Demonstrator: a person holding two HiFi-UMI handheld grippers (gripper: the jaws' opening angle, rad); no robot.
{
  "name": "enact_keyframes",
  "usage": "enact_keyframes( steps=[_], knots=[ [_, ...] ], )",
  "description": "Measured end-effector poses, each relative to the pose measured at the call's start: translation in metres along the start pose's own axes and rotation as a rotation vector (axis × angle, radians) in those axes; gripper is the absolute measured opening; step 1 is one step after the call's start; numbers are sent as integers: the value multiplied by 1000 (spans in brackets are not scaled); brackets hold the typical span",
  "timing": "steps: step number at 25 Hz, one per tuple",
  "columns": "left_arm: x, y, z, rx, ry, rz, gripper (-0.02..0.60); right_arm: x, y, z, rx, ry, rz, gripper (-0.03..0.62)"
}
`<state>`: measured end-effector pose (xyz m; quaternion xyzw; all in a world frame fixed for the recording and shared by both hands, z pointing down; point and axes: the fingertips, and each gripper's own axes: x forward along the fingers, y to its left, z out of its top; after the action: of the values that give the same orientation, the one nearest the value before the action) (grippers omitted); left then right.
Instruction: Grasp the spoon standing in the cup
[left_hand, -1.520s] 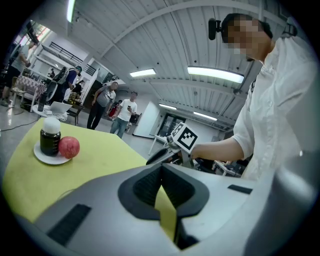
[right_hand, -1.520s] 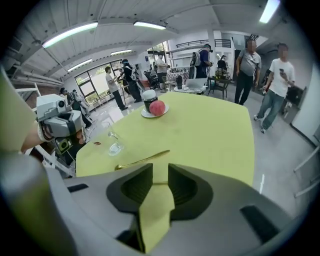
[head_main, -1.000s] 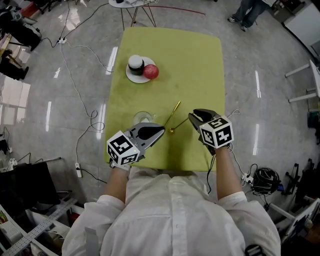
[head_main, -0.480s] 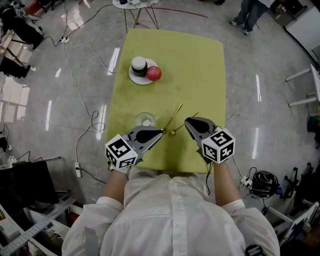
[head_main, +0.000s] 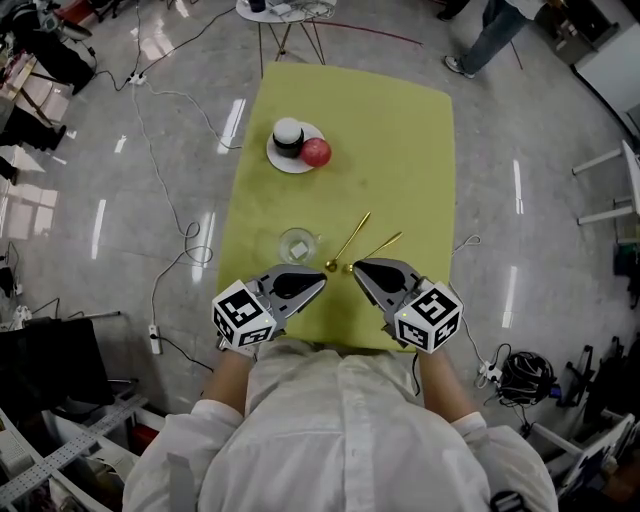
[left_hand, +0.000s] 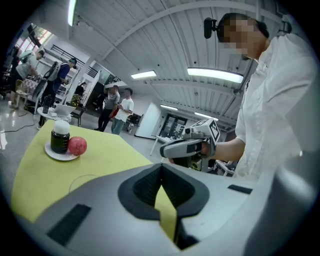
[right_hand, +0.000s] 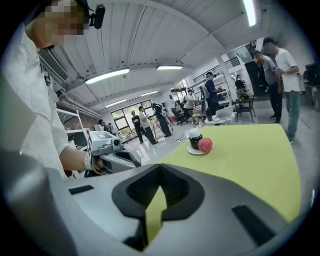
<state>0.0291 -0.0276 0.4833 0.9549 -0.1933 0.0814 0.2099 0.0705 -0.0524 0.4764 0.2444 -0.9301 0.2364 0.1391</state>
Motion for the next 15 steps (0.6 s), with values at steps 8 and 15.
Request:
enact_keyframes(
  steps=[8, 15],
  knots=[
    [-17, 4, -2, 5, -4, 23, 5, 14, 30, -9, -92, 52, 58, 3],
    [-31, 10, -1, 17, -2, 17, 5, 26, 40, 0, -121, 33, 67, 3]
  ],
)
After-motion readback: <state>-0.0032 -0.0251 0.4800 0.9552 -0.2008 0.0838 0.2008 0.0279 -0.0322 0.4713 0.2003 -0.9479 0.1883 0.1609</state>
